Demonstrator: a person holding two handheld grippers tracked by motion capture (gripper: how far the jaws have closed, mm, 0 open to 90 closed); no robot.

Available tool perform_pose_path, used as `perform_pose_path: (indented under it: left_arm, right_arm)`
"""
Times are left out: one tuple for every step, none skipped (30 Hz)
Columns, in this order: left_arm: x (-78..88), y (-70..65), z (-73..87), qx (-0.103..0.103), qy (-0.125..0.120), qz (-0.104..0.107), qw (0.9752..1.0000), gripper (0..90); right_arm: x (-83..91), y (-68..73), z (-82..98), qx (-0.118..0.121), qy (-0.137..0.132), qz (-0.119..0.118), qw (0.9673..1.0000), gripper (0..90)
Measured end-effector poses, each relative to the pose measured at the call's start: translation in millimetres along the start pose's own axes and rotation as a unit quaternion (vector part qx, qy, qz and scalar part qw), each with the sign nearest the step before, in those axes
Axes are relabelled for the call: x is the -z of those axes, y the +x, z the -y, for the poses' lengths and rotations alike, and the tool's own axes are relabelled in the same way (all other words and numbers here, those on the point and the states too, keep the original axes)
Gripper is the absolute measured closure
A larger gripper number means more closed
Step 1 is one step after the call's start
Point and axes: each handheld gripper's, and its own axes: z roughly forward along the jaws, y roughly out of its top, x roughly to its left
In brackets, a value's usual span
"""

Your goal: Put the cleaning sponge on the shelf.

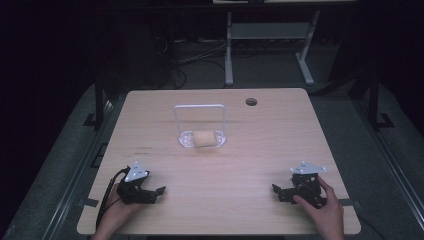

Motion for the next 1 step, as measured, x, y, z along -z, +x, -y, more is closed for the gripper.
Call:
perform_pose_path:
  left_arm:
    - [0.0,0.0,0.0,0.0,0.0,0.0,1.0,13.1]
  right_arm:
    - [0.0,0.0,0.0,0.0,0.0,0.0,1.0,0.7]
